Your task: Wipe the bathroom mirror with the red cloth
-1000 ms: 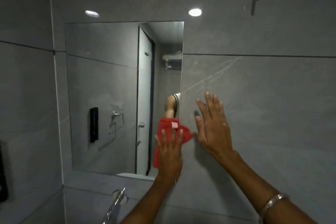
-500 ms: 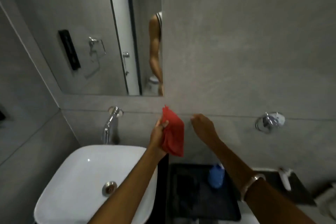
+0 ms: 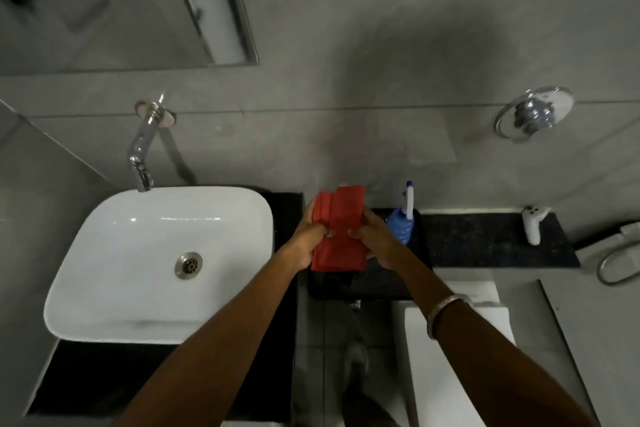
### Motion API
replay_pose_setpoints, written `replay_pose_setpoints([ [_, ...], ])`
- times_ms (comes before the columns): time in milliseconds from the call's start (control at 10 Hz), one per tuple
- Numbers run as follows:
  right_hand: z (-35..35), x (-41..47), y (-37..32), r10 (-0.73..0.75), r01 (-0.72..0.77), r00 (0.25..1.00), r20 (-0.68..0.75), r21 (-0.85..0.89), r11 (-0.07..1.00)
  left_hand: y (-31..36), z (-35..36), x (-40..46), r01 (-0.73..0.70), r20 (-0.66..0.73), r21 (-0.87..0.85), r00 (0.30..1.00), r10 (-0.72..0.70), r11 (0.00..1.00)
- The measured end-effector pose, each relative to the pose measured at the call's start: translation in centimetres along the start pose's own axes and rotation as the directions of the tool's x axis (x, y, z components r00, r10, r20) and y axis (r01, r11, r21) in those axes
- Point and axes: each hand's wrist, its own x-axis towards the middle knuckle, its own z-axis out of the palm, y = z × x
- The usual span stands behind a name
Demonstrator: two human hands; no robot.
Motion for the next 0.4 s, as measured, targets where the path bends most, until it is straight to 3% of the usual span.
replay_pose_setpoints([
  [200, -0.2, 7.7, 6.5, 0.040, -0.044, 0.998, -0.040, -0.103, 0.994, -6.3, 0.5, 7.4, -0.033, -0.084, 0.203, 0.995, 0.051, 0.979],
  [400, 0.4, 10.2, 9.3, 0.136, -0.205, 0.973, -0.185, -0.432, 0.878, -9.8, 0.2, 9.0, -0.074, -0.047, 0.583, 0.991, 0.125, 0.809],
])
